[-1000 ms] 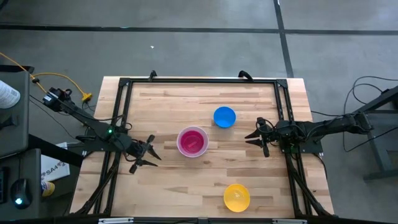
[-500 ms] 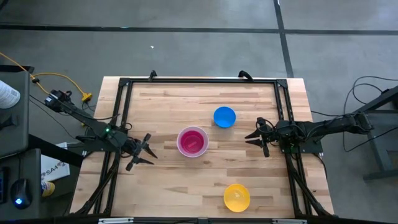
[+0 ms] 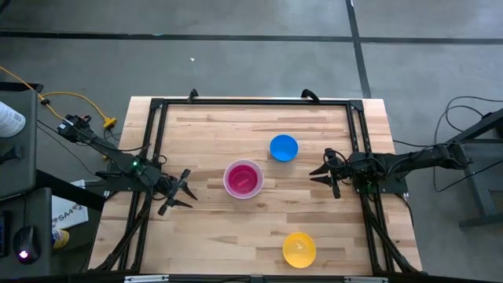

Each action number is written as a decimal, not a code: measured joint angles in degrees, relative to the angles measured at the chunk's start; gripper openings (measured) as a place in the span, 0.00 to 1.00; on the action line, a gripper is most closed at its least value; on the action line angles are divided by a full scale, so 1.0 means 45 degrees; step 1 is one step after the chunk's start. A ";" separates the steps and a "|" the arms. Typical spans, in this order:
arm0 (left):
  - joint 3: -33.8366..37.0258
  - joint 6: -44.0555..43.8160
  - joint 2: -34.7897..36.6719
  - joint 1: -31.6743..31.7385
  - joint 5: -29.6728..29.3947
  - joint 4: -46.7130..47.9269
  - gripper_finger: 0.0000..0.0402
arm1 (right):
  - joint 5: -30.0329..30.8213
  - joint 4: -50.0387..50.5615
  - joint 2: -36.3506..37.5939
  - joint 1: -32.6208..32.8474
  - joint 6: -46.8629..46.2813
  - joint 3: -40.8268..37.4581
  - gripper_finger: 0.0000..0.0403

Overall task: Nest bowls inside each other
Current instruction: Stack the blue bowl into the pink bowl

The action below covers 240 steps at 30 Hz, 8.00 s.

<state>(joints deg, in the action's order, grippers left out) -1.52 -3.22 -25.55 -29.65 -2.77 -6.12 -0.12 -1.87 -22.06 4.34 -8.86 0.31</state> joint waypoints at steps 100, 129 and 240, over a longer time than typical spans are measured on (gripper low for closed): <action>-0.0005 0.0647 0.1085 0.0001 0.0269 0.1382 0.35 | 0.0685 -0.3154 -0.1953 0.0000 -0.1510 0.1614 0.21; -0.0005 0.0646 0.1087 0.0005 0.0273 0.1382 0.35 | -0.0026 0.3609 -1.1385 -0.2115 0.3162 1.0519 0.21; -0.0009 0.0646 0.1090 0.0000 0.0283 0.1382 0.35 | -0.1438 0.9674 -1.6636 -0.3988 0.4549 1.4297 0.21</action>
<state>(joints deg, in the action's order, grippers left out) -1.56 -0.32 -20.64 -29.65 -1.50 0.10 -6.59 41.67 -96.92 -13.61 11.61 64.64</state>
